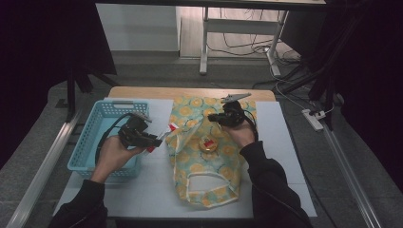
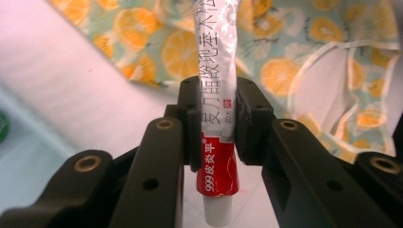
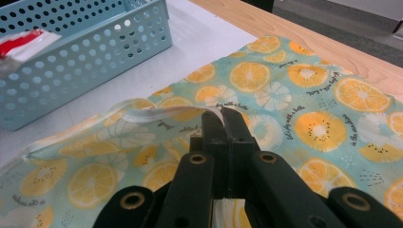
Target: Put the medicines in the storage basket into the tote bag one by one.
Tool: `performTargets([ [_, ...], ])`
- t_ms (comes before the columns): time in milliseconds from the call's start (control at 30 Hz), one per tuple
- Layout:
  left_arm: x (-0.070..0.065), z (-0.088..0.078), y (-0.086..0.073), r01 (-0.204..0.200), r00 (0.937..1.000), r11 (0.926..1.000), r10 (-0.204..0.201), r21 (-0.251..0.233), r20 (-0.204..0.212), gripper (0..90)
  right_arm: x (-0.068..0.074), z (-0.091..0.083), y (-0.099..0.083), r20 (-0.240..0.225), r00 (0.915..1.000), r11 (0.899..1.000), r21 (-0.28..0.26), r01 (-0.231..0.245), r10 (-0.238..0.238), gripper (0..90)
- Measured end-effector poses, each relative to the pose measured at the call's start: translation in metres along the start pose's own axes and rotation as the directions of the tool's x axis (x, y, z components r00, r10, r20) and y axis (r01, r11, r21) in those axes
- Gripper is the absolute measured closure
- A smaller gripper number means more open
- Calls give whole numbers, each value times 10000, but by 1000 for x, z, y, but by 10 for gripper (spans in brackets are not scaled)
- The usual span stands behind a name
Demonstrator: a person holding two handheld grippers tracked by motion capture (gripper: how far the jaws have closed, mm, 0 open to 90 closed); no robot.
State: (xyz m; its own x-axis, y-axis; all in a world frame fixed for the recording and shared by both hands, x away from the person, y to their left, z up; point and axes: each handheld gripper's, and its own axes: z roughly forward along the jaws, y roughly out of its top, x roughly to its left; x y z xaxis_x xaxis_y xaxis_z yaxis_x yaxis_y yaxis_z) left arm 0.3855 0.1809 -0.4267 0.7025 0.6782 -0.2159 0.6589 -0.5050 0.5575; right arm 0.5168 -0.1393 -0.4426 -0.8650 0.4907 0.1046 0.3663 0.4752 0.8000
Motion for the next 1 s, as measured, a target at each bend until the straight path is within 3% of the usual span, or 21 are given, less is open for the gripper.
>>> performTargets([
  [367,-29,22,22,-665,9964,9978,661,50,535,745,0,0,0,19,10000,10000,-21,-29,29,900],
  [667,-44,45,38,-922,9921,9956,902,186,870,745,0,-1,1,47,10000,10000,-37,-83,83,900],
  [1000,-58,72,55,-1192,9893,9916,1142,512,903,745,0,-1,2,59,10000,10000,-84,-33,33,900],
])
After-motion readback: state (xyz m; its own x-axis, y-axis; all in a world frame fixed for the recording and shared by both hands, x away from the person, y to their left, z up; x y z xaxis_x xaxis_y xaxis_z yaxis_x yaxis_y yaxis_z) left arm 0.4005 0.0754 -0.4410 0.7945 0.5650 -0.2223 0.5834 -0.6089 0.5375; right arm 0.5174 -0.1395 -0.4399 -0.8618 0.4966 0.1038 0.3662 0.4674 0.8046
